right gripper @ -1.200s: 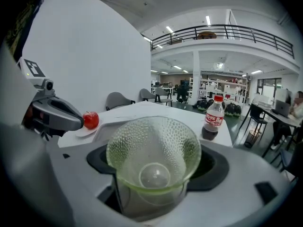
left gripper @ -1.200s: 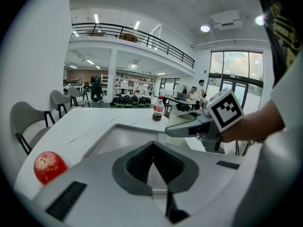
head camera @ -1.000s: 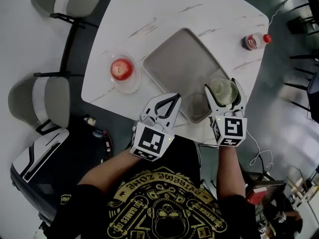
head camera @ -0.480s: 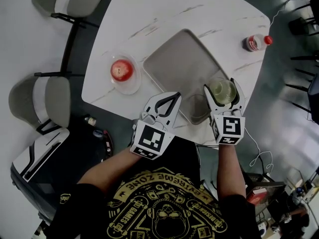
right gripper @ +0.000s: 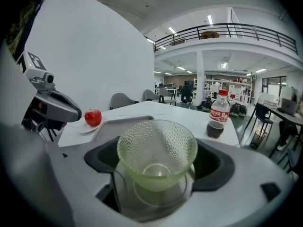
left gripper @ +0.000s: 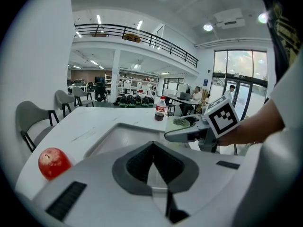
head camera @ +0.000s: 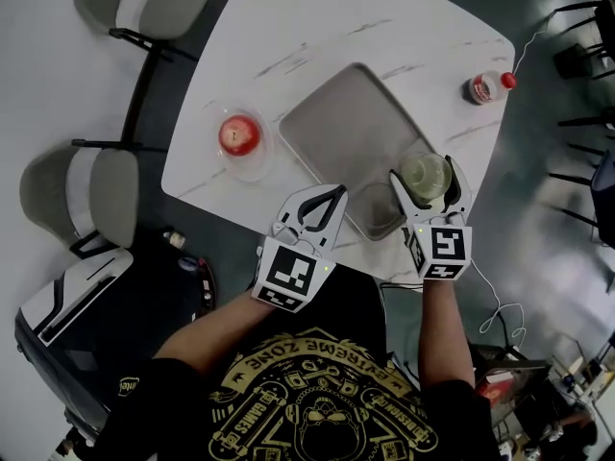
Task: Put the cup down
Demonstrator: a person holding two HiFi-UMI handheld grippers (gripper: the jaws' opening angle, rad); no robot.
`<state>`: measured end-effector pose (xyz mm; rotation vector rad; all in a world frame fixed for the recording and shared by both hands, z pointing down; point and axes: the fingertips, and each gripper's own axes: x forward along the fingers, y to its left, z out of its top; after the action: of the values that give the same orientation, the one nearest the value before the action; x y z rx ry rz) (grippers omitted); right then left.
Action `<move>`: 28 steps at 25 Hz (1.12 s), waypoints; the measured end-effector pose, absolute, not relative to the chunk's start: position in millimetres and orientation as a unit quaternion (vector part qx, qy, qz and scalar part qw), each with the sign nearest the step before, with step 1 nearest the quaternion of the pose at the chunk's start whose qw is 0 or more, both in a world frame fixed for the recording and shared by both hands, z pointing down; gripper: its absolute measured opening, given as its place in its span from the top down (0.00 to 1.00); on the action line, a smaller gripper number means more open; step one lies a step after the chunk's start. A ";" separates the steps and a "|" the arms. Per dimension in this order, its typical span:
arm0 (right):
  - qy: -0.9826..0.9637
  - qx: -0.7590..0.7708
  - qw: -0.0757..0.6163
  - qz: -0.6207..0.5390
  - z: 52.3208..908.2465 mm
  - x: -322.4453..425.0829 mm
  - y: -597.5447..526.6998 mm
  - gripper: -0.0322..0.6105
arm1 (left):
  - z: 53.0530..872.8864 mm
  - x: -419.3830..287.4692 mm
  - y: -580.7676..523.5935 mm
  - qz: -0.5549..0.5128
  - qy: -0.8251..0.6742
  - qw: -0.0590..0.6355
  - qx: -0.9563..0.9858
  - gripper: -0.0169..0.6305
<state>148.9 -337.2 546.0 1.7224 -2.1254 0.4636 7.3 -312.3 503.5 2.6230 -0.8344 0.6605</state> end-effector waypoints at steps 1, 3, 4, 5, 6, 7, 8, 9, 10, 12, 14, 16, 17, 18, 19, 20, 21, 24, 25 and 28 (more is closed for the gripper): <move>-0.753 0.611 0.180 0.164 543.4 149.7 -335.0 0.27 | 501.2 7.0 -310.2 0.228 -0.294 0.154 0.915 0.97; -0.752 0.615 0.174 0.162 535.9 152.5 -328.7 0.27 | 496.2 6.3 -305.3 0.224 -0.300 0.152 0.915 0.97; -0.751 0.617 0.172 0.160 531.4 154.3 -324.4 0.27 | 493.5 5.7 -302.7 0.221 -0.303 0.151 0.915 0.97; -0.750 0.619 0.170 0.158 526.7 155.8 -319.3 0.27 | 490.6 4.7 -299.8 0.218 -0.307 0.149 0.914 0.97; -0.750 0.621 0.168 0.156 521.7 156.6 -313.8 0.27 | 487.7 3.5 -296.6 0.215 -0.311 0.148 0.914 0.97; -0.750 0.621 0.165 0.154 516.5 156.7 -308.3 0.27 | 484.7 2.2 -293.3 0.212 -0.316 0.147 0.913 0.97; -0.752 0.621 0.163 0.152 511.0 156.2 -302.9 0.27 | 481.7 0.7 -290.0 0.208 -0.321 0.147 0.912 0.97; -0.754 0.620 0.160 0.149 505.3 154.8 -297.8 0.27 | 478.8 -1.1 -286.6 0.204 -0.326 0.146 0.911 0.97; -0.756 0.618 0.158 0.147 499.4 152.1 -292.6 0.27 | 476.1 -3.8 -282.9 0.200 -0.331 0.147 0.910 0.97; -0.761 0.614 0.152 0.145 487.5 142.6 -281.5 0.27 | 471.1 -11.4 -274.0 0.195 -0.340 0.150 0.908 0.97; -0.765 0.611 0.147 0.142 475.4 133.5 -269.7 0.27 | 464.6 -16.7 -263.6 0.190 -0.345 0.152 0.907 0.97; -0.768 0.609 0.143 0.134 463.3 130.6 -258.6 0.27 | 456.4 -14.8 -253.3 0.183 -0.348 0.149 0.907 0.97; -0.770 0.609 0.141 0.131 457.6 131.2 -253.6 0.27 | 452.0 -11.6 -248.6 0.180 -0.349 0.146 0.908 0.97; -0.771 0.608 0.137 0.128 452.4 132.3 -248.3 0.27 | 447.7 -7.9 -243.8 0.176 -0.350 0.142 0.909 0.97; -0.773 0.608 0.134 0.126 447.8 133.0 -242.7 0.27 | 443.6 -4.7 -238.6 0.173 -0.350 0.139 0.910 0.97; -0.774 0.607 0.132 0.125 443.5 132.2 -236.6 0.27 | 439.8 -3.1 -233.1 0.170 -0.350 0.137 0.911 0.97; -0.775 0.605 0.130 0.125 439.5 129.6 -230.4 0.27 | 436.5 -3.3 -227.5 0.167 -0.350 0.135 0.912 0.97; -0.782 0.598 0.126 0.122 428.5 118.3 -213.3 0.27 | 429.3 -6.9 -213.1 0.160 -0.352 0.131 0.913 0.97; -0.785 0.595 0.125 0.121 425.2 115.0 -207.3 0.27 | 427.5 -7.1 -208.4 0.158 -0.353 0.129 0.913 0.97; -0.796 0.582 0.116 0.117 415.6 107.0 -186.0 0.27 | 421.9 -5.9 -190.9 0.154 -0.358 0.123 0.913 0.97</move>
<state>107.0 -186.0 415.6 1.7057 -2.3321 0.3428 -5.9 -190.9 421.9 2.6623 -1.0442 0.4494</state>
